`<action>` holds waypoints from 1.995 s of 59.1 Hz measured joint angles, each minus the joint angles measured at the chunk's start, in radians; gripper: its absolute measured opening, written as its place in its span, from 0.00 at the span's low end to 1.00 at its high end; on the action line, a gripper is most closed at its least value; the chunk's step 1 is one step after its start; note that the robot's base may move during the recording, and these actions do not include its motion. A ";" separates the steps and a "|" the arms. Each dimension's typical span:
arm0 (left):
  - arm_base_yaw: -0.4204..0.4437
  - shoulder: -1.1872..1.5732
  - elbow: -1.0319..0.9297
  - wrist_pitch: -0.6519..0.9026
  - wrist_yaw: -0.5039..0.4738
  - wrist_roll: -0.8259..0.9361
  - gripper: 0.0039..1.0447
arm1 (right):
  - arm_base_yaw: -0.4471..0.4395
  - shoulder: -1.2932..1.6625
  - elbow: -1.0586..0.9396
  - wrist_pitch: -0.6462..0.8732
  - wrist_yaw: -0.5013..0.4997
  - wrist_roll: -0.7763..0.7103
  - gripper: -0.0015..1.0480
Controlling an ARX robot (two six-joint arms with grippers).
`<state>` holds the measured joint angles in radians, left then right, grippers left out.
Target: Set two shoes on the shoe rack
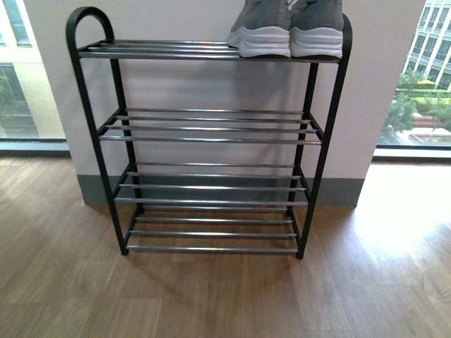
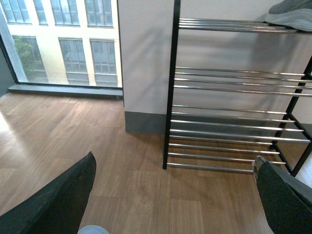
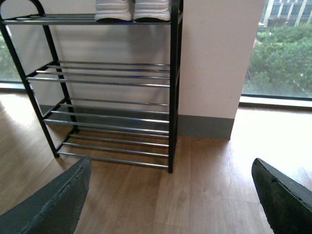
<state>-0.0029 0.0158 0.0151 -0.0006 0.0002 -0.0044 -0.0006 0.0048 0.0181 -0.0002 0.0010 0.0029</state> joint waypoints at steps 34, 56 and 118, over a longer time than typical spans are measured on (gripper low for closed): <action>0.000 0.000 0.000 0.000 0.000 0.000 0.91 | 0.000 -0.001 0.000 0.000 0.000 0.000 0.91; 0.000 0.000 0.000 0.000 -0.001 0.000 0.91 | 0.000 0.000 0.000 0.000 -0.001 0.000 0.91; 0.000 0.000 0.000 0.000 0.001 0.000 0.91 | 0.000 -0.001 0.000 0.000 0.002 0.000 0.91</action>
<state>-0.0029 0.0158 0.0151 -0.0006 0.0010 -0.0044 -0.0006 0.0036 0.0181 -0.0006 0.0029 0.0029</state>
